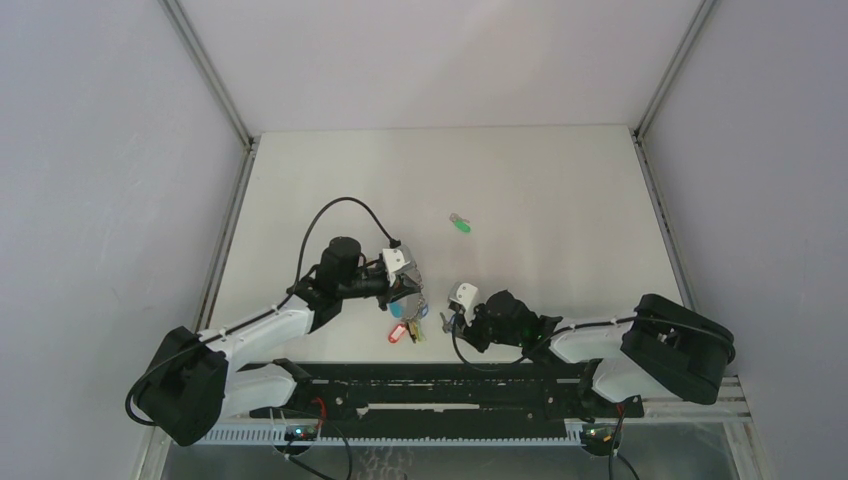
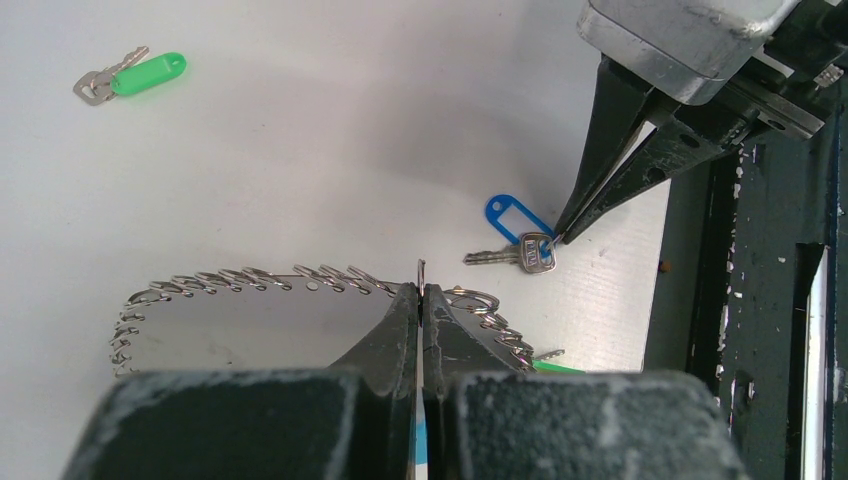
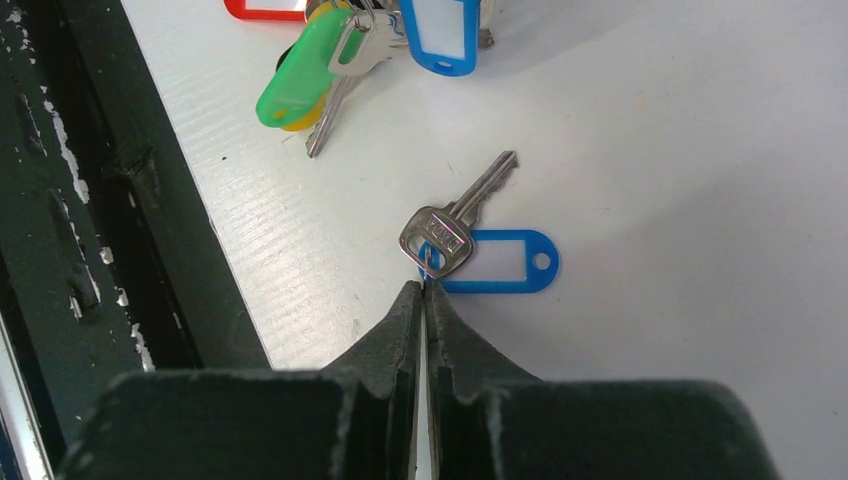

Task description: Put the keys on the keyring

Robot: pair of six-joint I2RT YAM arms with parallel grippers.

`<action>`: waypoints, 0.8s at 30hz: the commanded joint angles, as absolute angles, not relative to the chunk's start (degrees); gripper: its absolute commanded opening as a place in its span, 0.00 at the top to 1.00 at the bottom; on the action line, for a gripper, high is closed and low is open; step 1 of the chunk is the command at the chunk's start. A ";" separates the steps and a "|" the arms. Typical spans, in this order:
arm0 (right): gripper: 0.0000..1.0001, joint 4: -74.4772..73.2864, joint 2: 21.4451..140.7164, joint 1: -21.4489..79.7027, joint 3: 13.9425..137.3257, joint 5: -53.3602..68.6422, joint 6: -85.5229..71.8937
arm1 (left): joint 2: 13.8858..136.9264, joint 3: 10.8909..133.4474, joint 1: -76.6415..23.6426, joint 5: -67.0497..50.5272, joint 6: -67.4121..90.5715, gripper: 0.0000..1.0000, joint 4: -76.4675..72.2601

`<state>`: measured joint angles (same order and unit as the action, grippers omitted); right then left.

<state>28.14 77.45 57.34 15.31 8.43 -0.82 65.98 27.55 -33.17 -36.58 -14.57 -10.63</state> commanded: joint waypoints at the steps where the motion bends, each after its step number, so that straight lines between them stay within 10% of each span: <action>1: 1.00 30.53 78.11 57.88 16.12 7.66 0.08 | 64.52 28.74 -32.78 -37.84 -13.93 1.00 -14.06; 24: 1.00 -27.73 48.27 57.12 29.41 -3.31 -27.99 | 64.53 29.06 -32.79 -37.92 -14.09 1.00 -13.93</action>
